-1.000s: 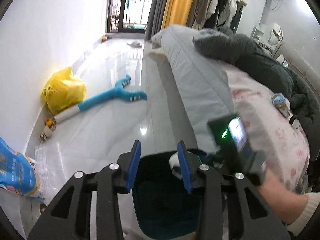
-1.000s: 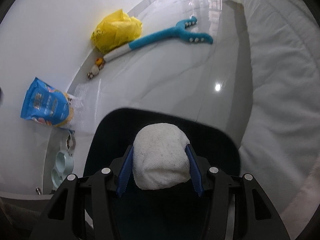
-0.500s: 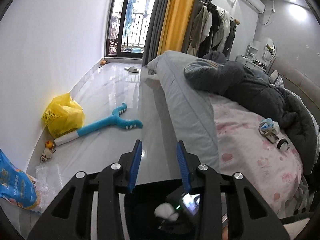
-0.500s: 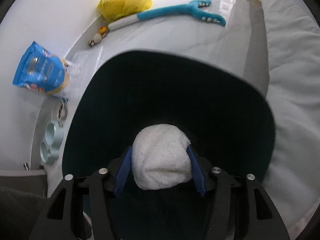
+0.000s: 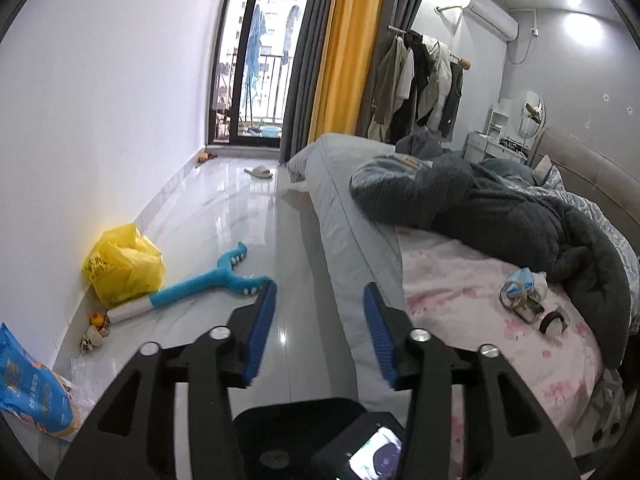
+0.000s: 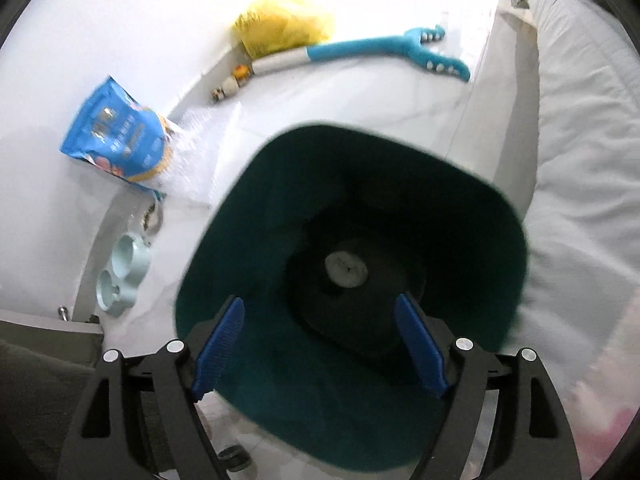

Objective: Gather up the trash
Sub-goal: 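Open the right tool to drop the cloth ball into the bin, then move the right tool back toward the brown tape roll on the bed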

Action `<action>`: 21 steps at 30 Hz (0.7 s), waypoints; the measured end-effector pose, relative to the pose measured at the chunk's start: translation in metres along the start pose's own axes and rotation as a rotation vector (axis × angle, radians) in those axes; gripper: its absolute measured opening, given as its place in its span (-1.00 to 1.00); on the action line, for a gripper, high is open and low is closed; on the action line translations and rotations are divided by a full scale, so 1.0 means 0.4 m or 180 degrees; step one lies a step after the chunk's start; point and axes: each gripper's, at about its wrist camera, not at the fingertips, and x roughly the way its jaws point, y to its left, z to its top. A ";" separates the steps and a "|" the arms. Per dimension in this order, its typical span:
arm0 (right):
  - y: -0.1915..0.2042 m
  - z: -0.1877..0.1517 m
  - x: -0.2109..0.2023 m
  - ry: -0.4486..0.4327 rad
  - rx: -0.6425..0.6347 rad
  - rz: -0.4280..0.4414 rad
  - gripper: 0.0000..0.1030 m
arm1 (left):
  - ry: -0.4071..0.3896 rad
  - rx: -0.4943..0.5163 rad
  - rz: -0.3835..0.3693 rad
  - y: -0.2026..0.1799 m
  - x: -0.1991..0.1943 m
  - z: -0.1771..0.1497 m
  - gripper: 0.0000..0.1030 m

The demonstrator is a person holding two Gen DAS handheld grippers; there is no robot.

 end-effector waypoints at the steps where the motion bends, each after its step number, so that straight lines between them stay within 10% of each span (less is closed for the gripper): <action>1: -0.004 0.001 -0.026 -0.0077 0.0003 0.0018 0.58 | -0.0007 -0.0007 -0.0013 -0.007 0.001 0.005 0.11; 21: -0.147 -0.079 -0.444 -0.1348 -0.0198 -0.0358 0.67 | -0.0046 -0.0057 -0.0140 -0.175 0.062 0.058 0.33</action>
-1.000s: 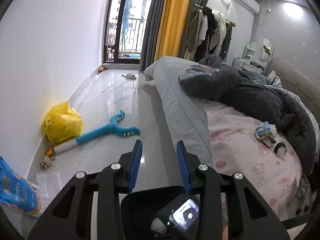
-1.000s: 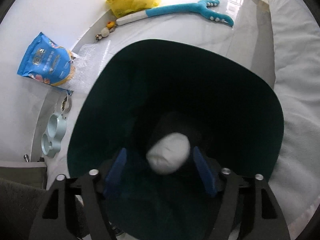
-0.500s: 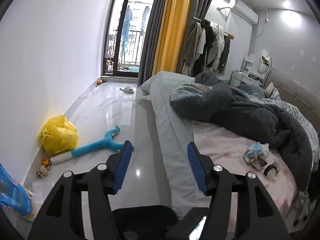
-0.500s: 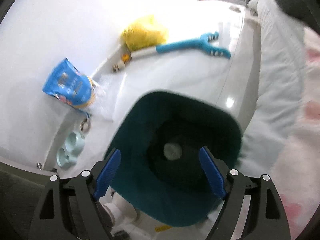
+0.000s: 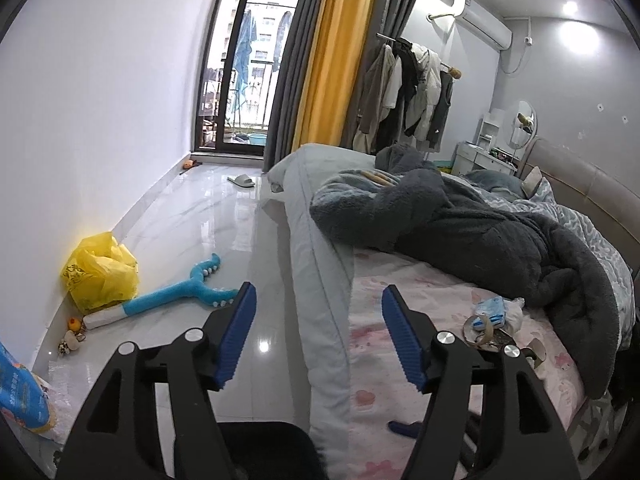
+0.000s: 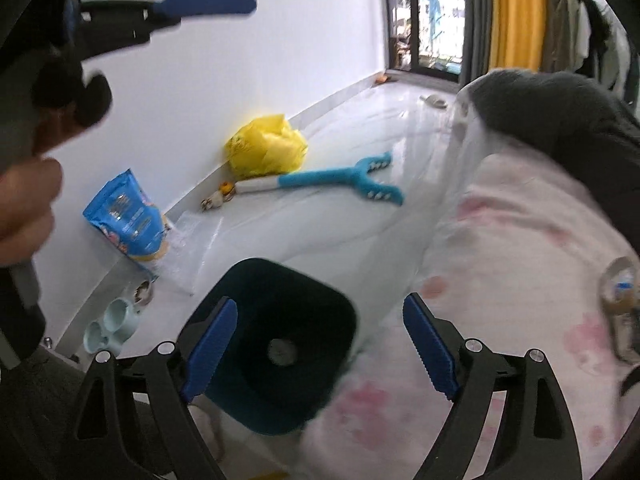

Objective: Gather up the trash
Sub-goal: 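Move the right tool back toward the brown tape roll on the bed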

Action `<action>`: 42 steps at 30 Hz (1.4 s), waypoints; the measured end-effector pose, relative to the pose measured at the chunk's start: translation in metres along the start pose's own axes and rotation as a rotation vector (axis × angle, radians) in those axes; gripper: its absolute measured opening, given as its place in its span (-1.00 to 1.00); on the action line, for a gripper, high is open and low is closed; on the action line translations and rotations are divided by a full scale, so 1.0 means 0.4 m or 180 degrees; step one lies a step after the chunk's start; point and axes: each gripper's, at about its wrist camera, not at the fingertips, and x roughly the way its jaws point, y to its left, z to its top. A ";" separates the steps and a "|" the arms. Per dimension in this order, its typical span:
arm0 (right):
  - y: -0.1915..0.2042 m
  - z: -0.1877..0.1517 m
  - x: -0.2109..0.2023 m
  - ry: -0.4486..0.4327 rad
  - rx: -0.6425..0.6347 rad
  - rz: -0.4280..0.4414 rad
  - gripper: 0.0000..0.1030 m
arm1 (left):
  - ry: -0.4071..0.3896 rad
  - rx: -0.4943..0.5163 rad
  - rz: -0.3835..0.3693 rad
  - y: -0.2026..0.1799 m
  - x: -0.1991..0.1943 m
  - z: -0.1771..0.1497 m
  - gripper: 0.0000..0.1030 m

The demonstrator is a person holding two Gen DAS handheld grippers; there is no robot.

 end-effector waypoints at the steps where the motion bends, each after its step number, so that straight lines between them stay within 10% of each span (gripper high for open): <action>1: -0.020 -0.002 -0.016 -0.0036 0.0013 -0.0035 0.67 | 0.0022 0.0017 -0.0028 -0.011 0.006 -0.002 0.34; 42: -0.603 -0.249 -0.425 -0.0663 0.0941 -0.1150 0.68 | 0.0436 0.0428 -0.0445 -0.404 0.218 -0.109 0.45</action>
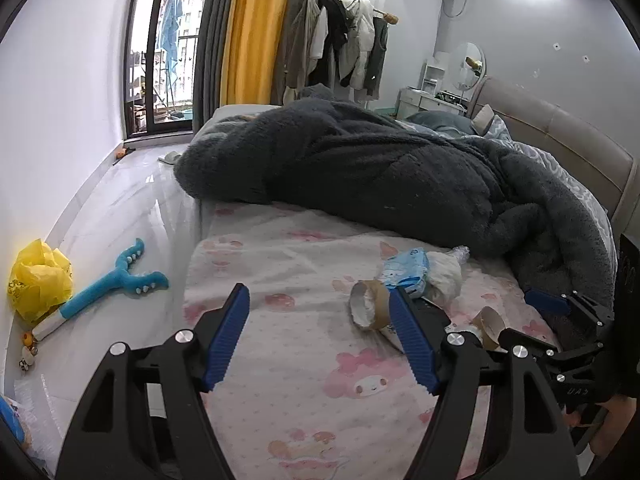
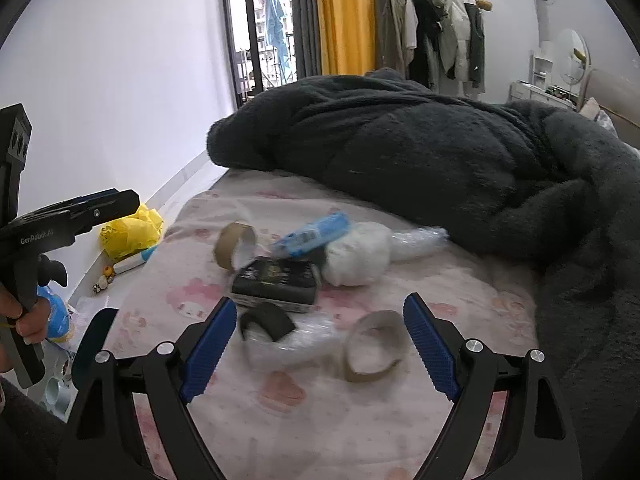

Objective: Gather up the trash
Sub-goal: 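Move the right tool back toward the brown tape roll on the bed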

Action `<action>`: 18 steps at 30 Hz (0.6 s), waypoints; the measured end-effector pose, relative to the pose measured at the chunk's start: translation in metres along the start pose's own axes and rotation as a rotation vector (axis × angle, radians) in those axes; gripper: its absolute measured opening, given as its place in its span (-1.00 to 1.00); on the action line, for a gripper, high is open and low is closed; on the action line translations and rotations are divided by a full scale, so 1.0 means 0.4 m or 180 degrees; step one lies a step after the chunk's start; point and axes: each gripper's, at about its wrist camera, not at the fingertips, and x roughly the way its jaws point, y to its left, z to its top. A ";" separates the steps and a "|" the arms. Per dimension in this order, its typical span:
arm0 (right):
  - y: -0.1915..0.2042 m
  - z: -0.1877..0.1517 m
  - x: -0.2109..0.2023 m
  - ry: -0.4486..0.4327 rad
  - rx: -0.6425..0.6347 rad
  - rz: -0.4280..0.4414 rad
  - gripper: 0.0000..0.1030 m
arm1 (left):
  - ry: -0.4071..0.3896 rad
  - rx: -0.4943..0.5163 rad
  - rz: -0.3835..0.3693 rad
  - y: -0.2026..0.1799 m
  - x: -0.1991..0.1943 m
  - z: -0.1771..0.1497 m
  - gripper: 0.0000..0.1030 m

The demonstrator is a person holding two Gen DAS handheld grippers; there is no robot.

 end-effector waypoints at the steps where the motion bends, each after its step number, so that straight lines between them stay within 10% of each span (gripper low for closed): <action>1: -0.008 -0.001 0.001 0.0003 -0.0010 -0.0008 0.68 | 0.0009 -0.0003 -0.0012 -0.006 0.007 0.000 0.45; 18: -0.100 -0.061 0.063 0.0316 -0.0300 0.0168 0.43 | 0.0213 0.0029 -0.0118 -0.093 0.161 -0.006 0.46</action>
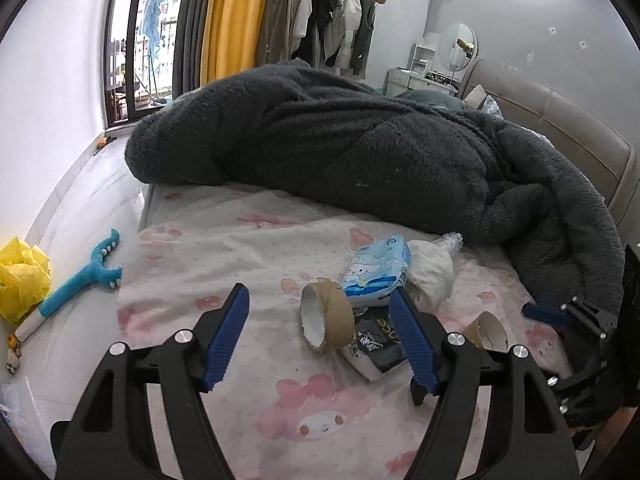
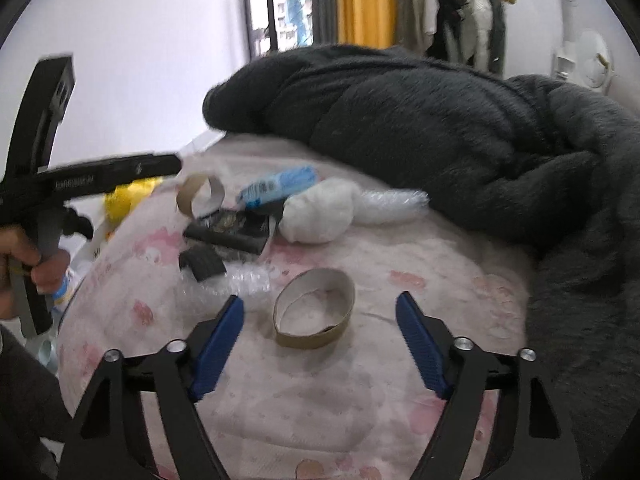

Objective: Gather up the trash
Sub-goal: 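Move the right tool back toward the brown tape roll on the bed, then grasp the brown tape roll with the right tool while left tool grasps another tape roll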

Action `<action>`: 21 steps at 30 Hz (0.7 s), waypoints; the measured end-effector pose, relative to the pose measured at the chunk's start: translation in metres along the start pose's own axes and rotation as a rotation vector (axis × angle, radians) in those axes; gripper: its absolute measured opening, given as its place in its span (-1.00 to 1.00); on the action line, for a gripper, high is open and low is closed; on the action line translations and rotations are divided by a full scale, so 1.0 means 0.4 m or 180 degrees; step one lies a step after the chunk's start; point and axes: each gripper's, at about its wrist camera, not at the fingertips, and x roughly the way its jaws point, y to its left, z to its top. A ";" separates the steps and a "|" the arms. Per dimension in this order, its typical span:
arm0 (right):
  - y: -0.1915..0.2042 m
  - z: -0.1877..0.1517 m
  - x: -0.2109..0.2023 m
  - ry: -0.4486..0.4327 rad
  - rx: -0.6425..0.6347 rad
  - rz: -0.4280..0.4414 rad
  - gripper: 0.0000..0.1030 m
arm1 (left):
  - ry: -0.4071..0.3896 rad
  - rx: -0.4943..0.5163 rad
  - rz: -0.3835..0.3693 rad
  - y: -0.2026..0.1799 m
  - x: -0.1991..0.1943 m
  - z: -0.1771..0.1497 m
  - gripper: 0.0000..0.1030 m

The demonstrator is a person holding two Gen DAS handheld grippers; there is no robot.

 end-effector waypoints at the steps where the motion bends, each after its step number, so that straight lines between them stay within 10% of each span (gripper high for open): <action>1: 0.003 -0.001 0.013 0.0056 -0.0042 0.0000 0.39 | 0.0010 -0.0006 0.0000 -0.001 0.007 -0.001 0.46; 13: -0.018 0.008 0.092 0.0333 0.0018 0.0117 -0.01 | 0.0122 0.0035 -0.0010 -0.019 0.093 0.004 0.43; 21: -0.041 0.024 0.070 0.0247 0.0067 0.0164 -0.03 | 0.0165 0.0033 0.0130 -0.034 0.127 -0.007 0.01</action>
